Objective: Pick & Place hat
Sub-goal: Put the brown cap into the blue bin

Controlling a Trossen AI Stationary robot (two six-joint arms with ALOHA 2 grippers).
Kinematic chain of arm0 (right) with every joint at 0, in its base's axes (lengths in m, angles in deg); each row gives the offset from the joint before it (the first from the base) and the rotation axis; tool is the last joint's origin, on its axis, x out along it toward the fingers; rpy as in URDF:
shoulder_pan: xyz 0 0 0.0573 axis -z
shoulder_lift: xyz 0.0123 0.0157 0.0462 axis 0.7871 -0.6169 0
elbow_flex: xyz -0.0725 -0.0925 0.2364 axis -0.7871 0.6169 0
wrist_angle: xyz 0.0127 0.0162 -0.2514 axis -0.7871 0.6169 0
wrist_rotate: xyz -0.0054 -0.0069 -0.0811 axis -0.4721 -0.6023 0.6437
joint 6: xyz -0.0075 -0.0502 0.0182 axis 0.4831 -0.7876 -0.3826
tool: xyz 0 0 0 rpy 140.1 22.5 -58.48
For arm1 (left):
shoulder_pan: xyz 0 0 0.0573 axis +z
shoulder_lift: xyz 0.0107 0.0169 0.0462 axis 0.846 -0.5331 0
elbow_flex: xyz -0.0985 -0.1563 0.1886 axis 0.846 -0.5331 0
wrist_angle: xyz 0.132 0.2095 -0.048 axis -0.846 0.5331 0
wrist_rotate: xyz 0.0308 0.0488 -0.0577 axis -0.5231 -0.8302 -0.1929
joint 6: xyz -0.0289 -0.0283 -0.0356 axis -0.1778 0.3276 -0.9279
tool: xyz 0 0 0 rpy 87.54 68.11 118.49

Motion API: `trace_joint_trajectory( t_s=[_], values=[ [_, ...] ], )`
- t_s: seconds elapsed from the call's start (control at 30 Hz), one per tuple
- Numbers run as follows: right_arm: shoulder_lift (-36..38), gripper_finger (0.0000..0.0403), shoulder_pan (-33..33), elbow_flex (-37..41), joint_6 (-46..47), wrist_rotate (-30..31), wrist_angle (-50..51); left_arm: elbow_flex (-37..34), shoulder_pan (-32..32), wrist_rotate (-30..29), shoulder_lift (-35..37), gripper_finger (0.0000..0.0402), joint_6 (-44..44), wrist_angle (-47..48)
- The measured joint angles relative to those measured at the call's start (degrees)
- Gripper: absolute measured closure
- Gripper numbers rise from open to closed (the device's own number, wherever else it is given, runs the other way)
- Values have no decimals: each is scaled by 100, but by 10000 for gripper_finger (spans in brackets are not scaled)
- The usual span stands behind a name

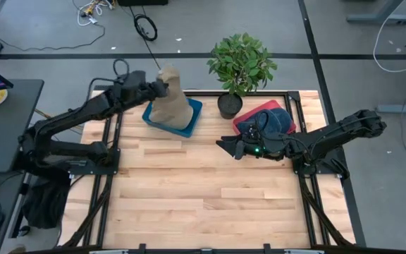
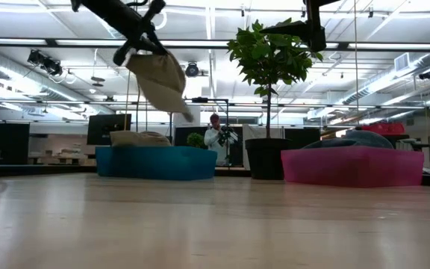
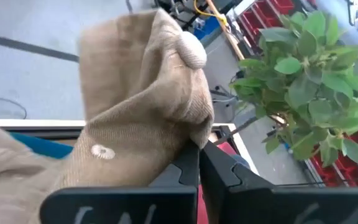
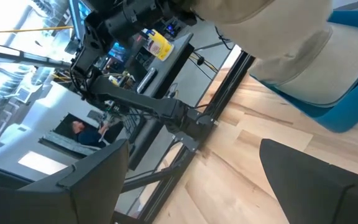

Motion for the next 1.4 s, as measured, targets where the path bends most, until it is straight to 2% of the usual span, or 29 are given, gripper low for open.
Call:
trace_joint_trajectory(
  t_s=[0.17,0.77,1.2,1.4],
  values=[
    [1,37,-1,-1,52,0,0,0,-355,-708,-323,399,20,-232],
    [0,37,0,0,253,-136,-2,2,-1441,-2557,-1372,399,-46,-235],
    [0,37,0,0,344,-310,-4,0,-1947,-3474,-2070,399,-391,-567],
    [0,37,-2,0,361,-322,-29,0,-2010,-3642,-2199,399,-505,-612]
  ],
)
